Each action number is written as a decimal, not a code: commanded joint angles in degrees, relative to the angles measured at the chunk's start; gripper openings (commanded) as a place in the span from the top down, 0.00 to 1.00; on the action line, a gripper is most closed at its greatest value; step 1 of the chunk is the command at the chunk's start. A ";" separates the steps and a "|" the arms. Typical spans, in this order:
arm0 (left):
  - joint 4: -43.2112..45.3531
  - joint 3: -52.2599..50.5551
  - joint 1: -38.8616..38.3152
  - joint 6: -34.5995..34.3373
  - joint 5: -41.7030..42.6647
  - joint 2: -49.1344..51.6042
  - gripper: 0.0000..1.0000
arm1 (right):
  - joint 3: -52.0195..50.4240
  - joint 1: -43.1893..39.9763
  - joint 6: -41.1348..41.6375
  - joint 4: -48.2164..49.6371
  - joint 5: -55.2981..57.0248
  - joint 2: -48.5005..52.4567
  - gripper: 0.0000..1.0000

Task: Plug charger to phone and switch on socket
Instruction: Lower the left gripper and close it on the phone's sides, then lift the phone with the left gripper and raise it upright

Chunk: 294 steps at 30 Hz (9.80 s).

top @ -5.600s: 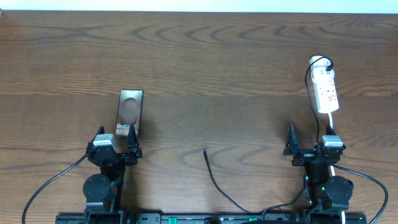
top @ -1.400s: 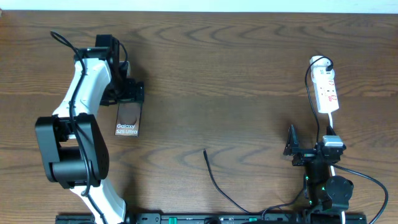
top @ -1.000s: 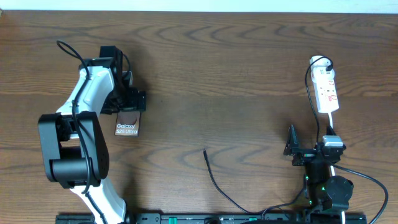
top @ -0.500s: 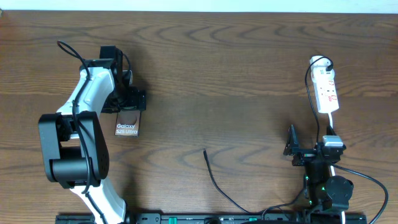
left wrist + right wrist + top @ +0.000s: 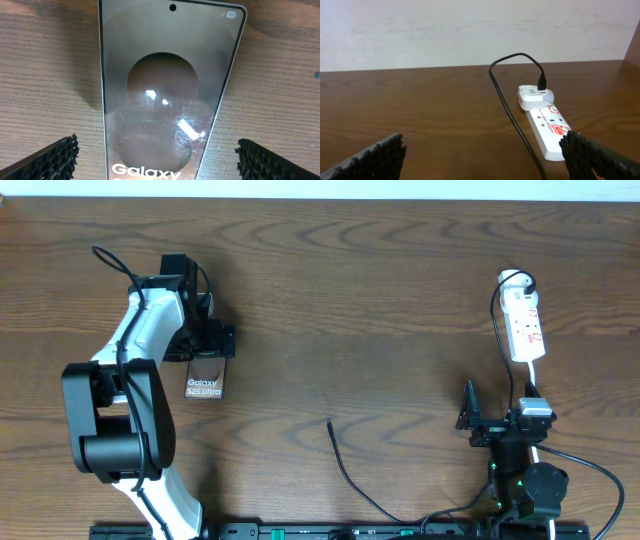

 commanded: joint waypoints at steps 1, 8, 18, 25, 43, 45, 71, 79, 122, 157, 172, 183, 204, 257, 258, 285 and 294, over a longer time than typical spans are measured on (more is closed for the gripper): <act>0.57 -1.55 0.24 -0.07 -0.46 0.59 0.00 | -0.07 0.35 -0.63 -0.24 0.24 -0.31 0.01; 3.76 -3.98 0.24 -0.07 -0.46 0.59 0.00 | -0.07 0.35 -0.63 -0.22 0.24 -0.31 0.01; 6.51 -5.49 0.24 0.55 -0.48 0.59 0.00 | -0.07 0.35 -0.63 -0.24 0.24 -0.31 0.01; 7.10 -5.53 0.24 4.28 -0.48 0.59 0.00 | -0.07 0.35 -0.63 -0.24 0.26 -0.31 0.01; 7.50 -5.77 0.24 4.85 -0.48 0.59 0.00 | -0.07 0.35 -0.63 -0.24 0.24 -0.31 0.01; 8.09 -6.27 0.24 4.87 -0.50 0.59 0.00 | -0.07 0.35 -0.63 -0.24 0.24 -0.31 0.01; 11.41 -8.26 0.24 5.53 -0.50 0.59 0.00 | -0.07 0.35 -0.63 -0.22 0.26 -0.31 0.01; 11.52 -8.26 0.24 5.53 -0.52 0.59 0.00 | -0.07 0.35 -0.63 -0.24 0.26 -0.31 0.01; 9.53 -8.28 0.24 7.45 -0.52 0.59 0.04 | -0.07 0.35 -0.63 -0.24 0.26 -0.31 0.01; 9.60 -8.28 0.24 7.45 -0.52 0.59 0.18 | -0.07 0.35 -0.63 -0.24 0.26 -0.31 0.01; 9.62 -8.28 0.24 7.45 -0.50 0.59 0.22 | -0.07 0.35 -0.63 -0.22 0.26 -0.31 0.01; 9.62 -8.28 0.24 7.45 -0.50 0.59 0.26 | -0.07 0.35 -0.63 -0.24 0.26 -0.31 0.01; 9.62 -8.28 0.24 7.43 -0.50 0.59 0.40 | -0.07 0.35 -0.63 -0.24 0.24 -0.31 0.01; 6.36 -3.15 0.24 -7.06 24.52 -24.28 0.92 | -0.07 0.35 -0.63 -0.24 0.26 -0.31 0.01; 6.80 -3.15 0.26 -10.12 26.75 -24.26 0.93 | -0.07 0.35 -0.63 -0.22 0.26 -0.31 0.01; 18.71 -3.15 11.02 -69.05 75.76 -24.17 0.93 | -0.07 0.35 -0.63 -0.24 0.26 -0.31 0.01; 18.69 -3.15 14.29 -75.60 77.59 -24.17 0.92 | -0.07 0.35 -0.63 -0.24 0.24 -0.31 0.01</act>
